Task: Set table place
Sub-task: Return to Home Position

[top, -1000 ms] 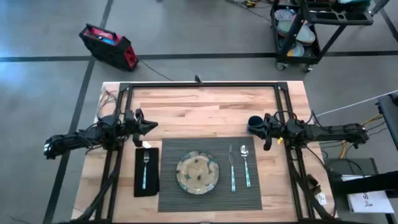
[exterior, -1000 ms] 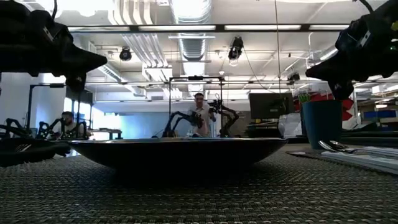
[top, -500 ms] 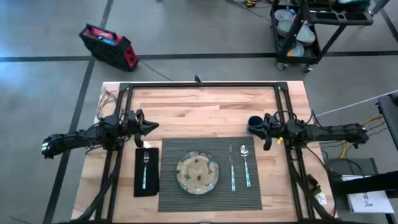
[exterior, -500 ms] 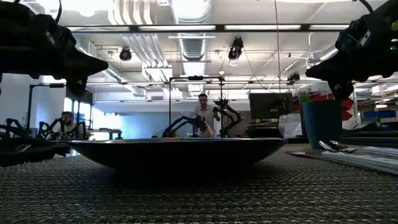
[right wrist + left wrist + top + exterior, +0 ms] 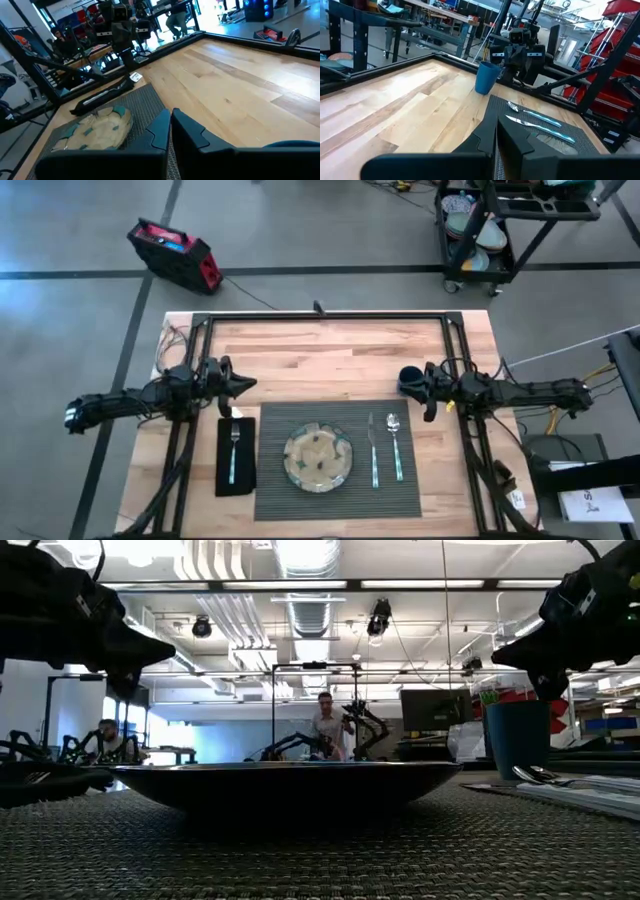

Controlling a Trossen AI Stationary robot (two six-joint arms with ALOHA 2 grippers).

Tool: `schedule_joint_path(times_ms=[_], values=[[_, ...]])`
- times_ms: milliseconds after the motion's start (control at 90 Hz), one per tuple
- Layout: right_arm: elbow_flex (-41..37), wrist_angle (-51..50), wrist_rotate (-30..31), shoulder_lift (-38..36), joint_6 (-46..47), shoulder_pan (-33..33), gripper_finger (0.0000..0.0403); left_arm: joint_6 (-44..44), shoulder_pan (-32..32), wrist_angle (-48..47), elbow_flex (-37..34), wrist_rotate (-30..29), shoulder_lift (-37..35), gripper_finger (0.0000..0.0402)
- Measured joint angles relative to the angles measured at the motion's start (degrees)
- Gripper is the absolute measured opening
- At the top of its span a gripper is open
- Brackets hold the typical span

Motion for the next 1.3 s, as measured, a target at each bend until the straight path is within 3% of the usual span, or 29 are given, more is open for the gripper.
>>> schedule_joint_path(times_ms=[1300], values=[[-0.02, 0.0, 0.0, 0.0, 0.0, 0.0, 0.0, 0.0, 0.0, -0.03, 0.0, 0.02, 3.23, 0.0]])
